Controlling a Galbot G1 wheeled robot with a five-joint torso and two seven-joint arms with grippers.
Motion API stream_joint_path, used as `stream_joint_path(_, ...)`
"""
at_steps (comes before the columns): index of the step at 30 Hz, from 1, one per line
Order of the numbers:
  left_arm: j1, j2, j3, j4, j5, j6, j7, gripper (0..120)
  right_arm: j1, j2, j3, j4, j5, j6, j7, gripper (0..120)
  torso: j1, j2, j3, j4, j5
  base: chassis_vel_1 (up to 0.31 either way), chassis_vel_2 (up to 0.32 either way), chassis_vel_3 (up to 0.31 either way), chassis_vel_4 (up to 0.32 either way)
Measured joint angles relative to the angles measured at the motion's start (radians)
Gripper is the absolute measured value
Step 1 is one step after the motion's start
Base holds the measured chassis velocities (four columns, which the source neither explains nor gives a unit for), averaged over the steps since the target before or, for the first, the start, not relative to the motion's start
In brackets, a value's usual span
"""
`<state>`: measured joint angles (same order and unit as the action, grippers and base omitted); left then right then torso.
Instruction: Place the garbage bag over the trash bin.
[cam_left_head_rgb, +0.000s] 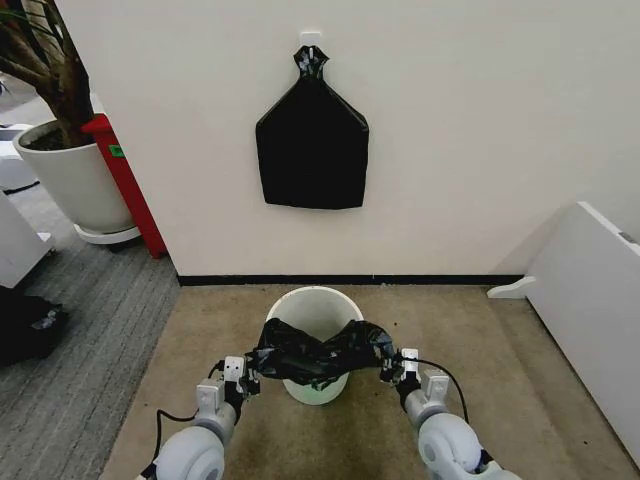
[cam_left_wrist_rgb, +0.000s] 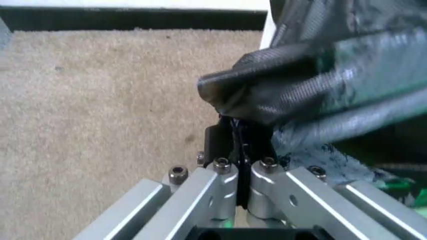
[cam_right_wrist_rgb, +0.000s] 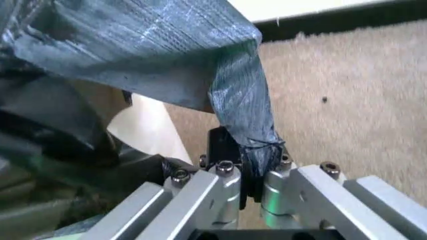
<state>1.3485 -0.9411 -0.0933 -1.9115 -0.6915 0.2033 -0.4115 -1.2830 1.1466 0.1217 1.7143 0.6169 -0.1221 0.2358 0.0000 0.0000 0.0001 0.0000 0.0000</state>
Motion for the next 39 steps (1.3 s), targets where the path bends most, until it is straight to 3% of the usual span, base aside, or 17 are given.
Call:
stream_joint_path(7,0.013,0.004,-0.025,-0.04,0.007,0.001,0.016,0,0.015,-0.013,0.0,0.037,-0.012,-0.008,-0.027,0,0.0,0.0,0.0,0.0,-0.0001,0.0,0.0,0.0,0.0)
stream_joint_path(12,0.021,0.001,-0.04,-0.035,-0.004,0.004,0.025,0,0.049,-0.014,-0.007,-0.011,-0.015,-0.029,-0.05,0,0.0,0.0,0.0,0.0001,0.0,0.0,0.0,0.0,0.0)
stream_joint_path(20,-0.032,-0.035,-0.039,0.028,-0.107,0.027,0.029,0,0.118,-0.004,-0.021,-0.079,-0.011,-0.064,-0.09,0,0.0,0.0,0.0,0.0001,0.0,0.0,0.0,0.0,0.0)
stream_joint_path(28,-0.075,-0.082,-0.024,0.073,-0.218,0.061,-0.007,0,0.175,-0.01,-0.029,-0.129,0.002,-0.145,-0.159,0,0.0,0.0,0.0,0.0,0.0001,0.0,0.0,0.0,0.0)
stream_joint_path(30,-0.076,-0.119,-0.029,0.096,-0.288,0.085,-0.05,0,0.191,-0.017,-0.03,-0.166,0.002,-0.2,-0.197,0,0.0,0.0,0.0,0.0,0.0001,0.0,0.0,0.0,0.0)
stream_joint_path(39,-0.073,-0.151,-0.029,0.104,-0.322,0.105,-0.089,0,0.178,-0.025,-0.022,-0.158,-0.006,-0.23,-0.212,0,0.0,0.0,0.0,-0.0001,0.0001,0.0,0.0,0.0,0.0)
